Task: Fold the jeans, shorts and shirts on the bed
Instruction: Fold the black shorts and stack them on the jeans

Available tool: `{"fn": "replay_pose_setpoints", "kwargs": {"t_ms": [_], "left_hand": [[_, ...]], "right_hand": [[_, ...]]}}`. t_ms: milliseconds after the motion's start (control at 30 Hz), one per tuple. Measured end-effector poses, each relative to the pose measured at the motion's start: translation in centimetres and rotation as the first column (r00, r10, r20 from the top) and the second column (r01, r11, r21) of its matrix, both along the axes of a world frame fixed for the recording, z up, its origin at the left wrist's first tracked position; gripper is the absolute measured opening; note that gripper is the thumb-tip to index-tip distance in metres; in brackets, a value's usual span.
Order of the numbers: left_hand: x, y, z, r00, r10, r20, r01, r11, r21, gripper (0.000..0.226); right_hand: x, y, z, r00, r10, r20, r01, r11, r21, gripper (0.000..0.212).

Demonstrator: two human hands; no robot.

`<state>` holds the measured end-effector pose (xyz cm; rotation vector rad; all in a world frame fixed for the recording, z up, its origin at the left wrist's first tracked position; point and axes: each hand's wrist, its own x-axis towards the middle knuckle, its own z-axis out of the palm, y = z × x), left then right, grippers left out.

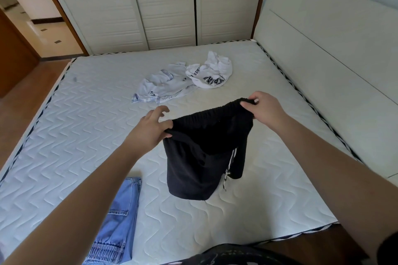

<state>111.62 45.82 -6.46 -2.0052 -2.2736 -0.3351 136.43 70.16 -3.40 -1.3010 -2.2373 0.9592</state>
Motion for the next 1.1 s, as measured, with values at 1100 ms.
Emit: {"fn": "replay_pose_setpoints", "kwargs": {"t_ms": [1100], "left_hand": [[-2.3, 0.9, 2.3, 0.975, 0.145, -0.168, -0.184, 0.951, -0.247, 0.056]], "right_hand": [[2.9, 1.2, -0.3, 0.655, 0.298, 0.694, -0.612, 0.747, 0.258, 0.046]]}}
